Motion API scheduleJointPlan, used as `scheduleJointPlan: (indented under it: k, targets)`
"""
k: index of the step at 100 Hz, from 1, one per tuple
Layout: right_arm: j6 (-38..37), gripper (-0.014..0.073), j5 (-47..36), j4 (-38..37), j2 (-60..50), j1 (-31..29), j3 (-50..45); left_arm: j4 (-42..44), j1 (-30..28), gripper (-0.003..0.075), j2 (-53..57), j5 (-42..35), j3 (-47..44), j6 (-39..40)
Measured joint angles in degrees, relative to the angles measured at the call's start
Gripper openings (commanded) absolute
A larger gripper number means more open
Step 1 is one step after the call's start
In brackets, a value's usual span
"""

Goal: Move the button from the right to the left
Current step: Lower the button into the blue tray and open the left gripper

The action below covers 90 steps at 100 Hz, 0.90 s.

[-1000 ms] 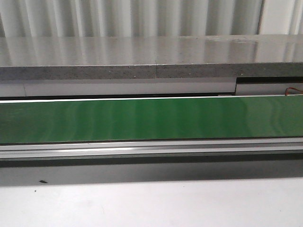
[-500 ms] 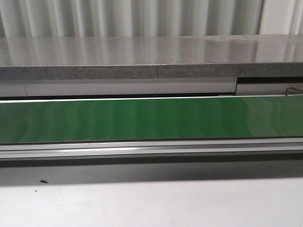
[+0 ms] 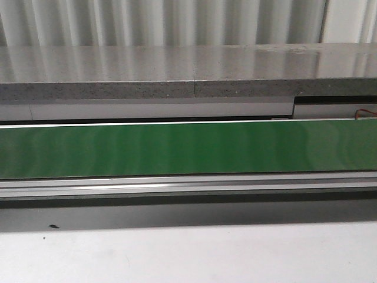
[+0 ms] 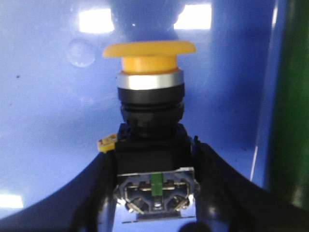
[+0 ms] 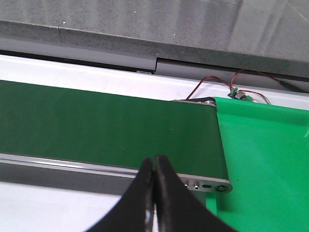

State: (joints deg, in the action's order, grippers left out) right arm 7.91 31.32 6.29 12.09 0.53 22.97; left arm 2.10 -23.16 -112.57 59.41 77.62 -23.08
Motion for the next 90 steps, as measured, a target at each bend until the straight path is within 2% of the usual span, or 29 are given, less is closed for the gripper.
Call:
scheduleJointPlan:
  k: [13,23,40,45,72,90]
  targets:
    - [0.0,-0.0048,0.0,0.0,0.0,0.0,0.0,0.0,0.0,0.0090,-1.3,-1.1,0.0,-0.1]
    - [0.0,-0.0048,0.0,0.0,0.0,0.0,0.0,0.0,0.0,0.0165,-2.3,-1.3,0.0,-0.1]
    - [0.0,-0.0048,0.0,0.0,0.0,0.0,0.0,0.0,0.0,0.0465,-2.6,-1.5,0.1,-0.1]
    - [0.0,-0.0048,0.0,0.0,0.0,0.0,0.0,0.0,0.0,0.0509,-2.8,-1.6,0.1,-0.1]
    - [0.0,-0.0048,0.0,0.0,0.0,0.0,0.0,0.4,0.0,0.0512,-3.0,-2.4,0.1,-0.1]
    - [0.0,-0.0048,0.0,0.0,0.0,0.0,0.0,0.4,0.1,0.0512,1.0,-2.4,0.1,-0.1]
